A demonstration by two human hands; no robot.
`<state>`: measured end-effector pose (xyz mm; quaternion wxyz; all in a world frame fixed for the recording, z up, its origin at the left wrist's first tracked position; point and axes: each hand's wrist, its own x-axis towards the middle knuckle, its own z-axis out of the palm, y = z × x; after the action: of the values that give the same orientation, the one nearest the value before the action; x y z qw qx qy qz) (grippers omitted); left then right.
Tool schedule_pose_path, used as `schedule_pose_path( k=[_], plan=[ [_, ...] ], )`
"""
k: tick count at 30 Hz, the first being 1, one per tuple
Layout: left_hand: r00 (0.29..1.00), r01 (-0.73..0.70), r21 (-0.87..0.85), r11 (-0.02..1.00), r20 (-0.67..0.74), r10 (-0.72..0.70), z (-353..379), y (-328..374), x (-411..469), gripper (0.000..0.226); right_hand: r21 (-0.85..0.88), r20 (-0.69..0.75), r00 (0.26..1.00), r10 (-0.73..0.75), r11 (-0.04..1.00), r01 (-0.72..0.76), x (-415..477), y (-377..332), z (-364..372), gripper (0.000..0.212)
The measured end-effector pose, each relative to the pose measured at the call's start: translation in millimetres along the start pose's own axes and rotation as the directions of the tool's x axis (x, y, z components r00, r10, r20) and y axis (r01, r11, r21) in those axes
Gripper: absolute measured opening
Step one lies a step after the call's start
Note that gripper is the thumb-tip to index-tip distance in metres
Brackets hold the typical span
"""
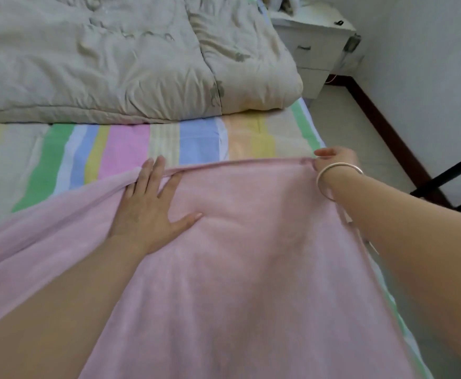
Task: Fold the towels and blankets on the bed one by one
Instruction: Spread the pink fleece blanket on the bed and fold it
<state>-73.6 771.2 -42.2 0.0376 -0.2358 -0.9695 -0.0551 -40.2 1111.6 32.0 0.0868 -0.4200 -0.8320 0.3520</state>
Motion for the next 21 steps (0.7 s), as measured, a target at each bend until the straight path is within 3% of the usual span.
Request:
schedule_pose_path(
  k=[4, 7, 9, 12, 17, 21],
  plan=[
    [1.000, -0.001, 0.001, 1.000, -0.026, 0.001, 11, -3, 3, 0.099, -0.112, 0.043, 0.952, -0.302, 0.946, 0.305, -18, 24, 46, 0.038],
    [0.999, -0.002, 0.019, 1.000, -0.034, 0.003, 11, -5, 5, 0.098, -0.201, 0.040, 0.916, -0.400, 0.894, 0.399, -15, 27, 51, 0.041],
    [1.000, 0.004, 0.025, 1.000, -0.023, -0.004, 12, -6, 4, 0.098, -0.211, 0.025, 0.927, -0.375, 0.904, 0.372, -22, 17, 46, 0.050],
    [1.000, -0.007, 0.042, 0.999, -0.013, 0.007, 11, -4, 10, 0.098, -0.284, -0.048, 0.974, -0.223, 0.937, 0.201, -76, 3, 30, 0.066],
    [1.000, -0.020, 0.055, 0.998, 0.004, 0.020, 13, -5, 10, 0.097, -0.600, 0.215, 0.954, -0.208, 0.743, 0.297, -189, 32, 59, 0.079],
    [1.000, -0.004, 0.088, 0.996, 0.016, 0.003, 13, -5, 12, 0.100, -0.690, 0.224, 0.957, -0.185, 0.664, 0.289, -172, 48, 78, 0.079]
  ],
)
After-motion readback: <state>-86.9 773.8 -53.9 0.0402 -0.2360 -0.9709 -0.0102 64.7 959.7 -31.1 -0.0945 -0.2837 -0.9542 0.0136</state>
